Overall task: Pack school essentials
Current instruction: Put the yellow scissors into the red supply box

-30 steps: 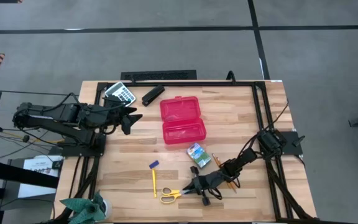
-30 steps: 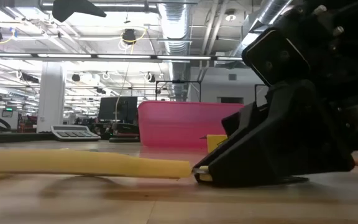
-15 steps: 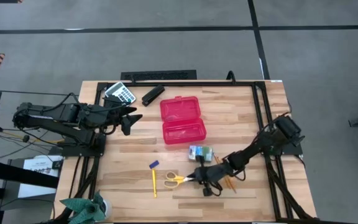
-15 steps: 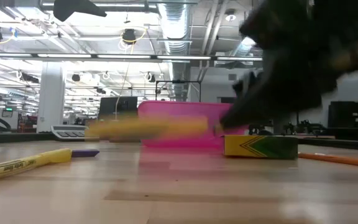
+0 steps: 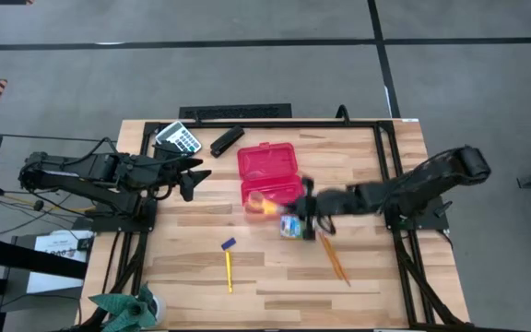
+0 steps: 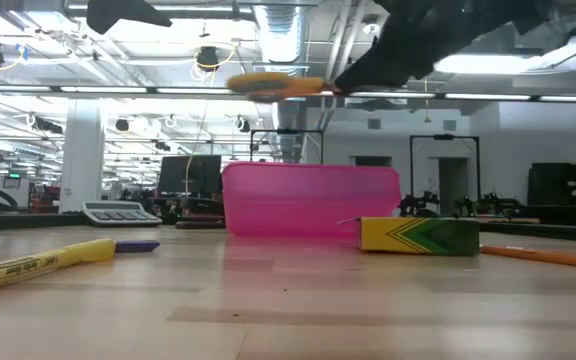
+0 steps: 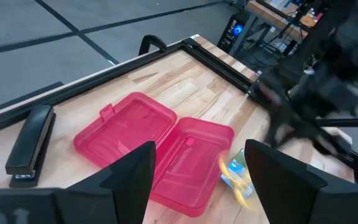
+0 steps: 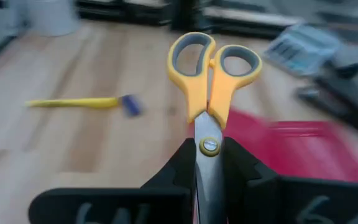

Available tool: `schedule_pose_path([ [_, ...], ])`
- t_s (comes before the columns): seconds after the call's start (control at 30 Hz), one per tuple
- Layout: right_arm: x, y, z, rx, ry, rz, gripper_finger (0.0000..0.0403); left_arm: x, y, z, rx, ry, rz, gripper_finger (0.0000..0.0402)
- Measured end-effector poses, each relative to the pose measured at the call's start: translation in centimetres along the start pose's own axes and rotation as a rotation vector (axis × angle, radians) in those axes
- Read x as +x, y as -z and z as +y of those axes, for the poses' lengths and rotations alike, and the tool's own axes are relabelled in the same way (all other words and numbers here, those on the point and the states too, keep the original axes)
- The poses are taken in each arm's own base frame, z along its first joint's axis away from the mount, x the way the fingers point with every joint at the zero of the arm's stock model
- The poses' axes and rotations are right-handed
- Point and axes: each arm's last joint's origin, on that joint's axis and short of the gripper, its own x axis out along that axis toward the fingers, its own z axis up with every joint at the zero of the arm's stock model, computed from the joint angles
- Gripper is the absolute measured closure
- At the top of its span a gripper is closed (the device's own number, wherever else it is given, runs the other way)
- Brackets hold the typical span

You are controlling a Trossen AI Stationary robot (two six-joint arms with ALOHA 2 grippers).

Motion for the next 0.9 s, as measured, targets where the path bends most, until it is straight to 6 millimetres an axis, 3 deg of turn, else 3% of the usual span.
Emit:
schedule_pose_path([
  [0.2, -1.3, -0.4, -6.3, -0.017, 0.02, -0.003, 0.0352, 0.0, 0.0, 0.0, 0.0, 0.0, 0.0, 0.016],
  [0.37, 0.3, 1.6, -9.2, 0.015, -0.058, 0.082, 0.0351, 0.0, 0.0, 0.0, -0.001, 0.0, 0.0, 0.016],
  [0.63, 4.6, 4.9, -9.1, 0.062, -0.169, 0.165, 0.0351, 0.0, 0.0, 0.0, 0.0, 0.0, 0.001, 0.016],
  [0.9, 6.3, 6.0, -8.3, 0.127, -0.251, 0.167, 0.0351, 0.0, 0.0, 0.0, 0.001, 0.002, 0.003, 0.016],
])
